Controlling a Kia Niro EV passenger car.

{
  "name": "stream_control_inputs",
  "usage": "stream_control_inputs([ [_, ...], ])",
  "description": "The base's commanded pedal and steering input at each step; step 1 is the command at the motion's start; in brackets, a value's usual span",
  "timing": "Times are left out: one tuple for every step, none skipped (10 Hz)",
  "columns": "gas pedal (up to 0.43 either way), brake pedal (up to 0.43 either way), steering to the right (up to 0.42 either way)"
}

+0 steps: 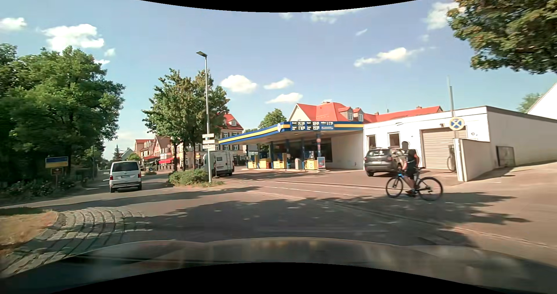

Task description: Follow the waypoints while adhering to traffic rules and regulations

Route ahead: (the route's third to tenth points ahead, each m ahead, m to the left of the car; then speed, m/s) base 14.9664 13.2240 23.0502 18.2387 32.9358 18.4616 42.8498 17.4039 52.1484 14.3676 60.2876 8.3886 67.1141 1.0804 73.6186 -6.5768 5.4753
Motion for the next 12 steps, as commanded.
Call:
stream_control_inputs([
  [0.11, 0.006, -0.355],
  [0.11, 0.006, -0.352],
  [0.11, 0.006, -0.347],
  [0.11, 0.006, -0.342],
  [0.11, 0.006, -0.332],
  [0.11, 0.006, -0.326],
  [0.11, 0.006, -0.319],
  [0.11, 0.006, -0.309],
  [0.11, 0.006, -0.302],
  [0.11, 0.006, -0.297],
  [0.11, 0.006, -0.285],
  [0.11, 0.006, -0.263],
])
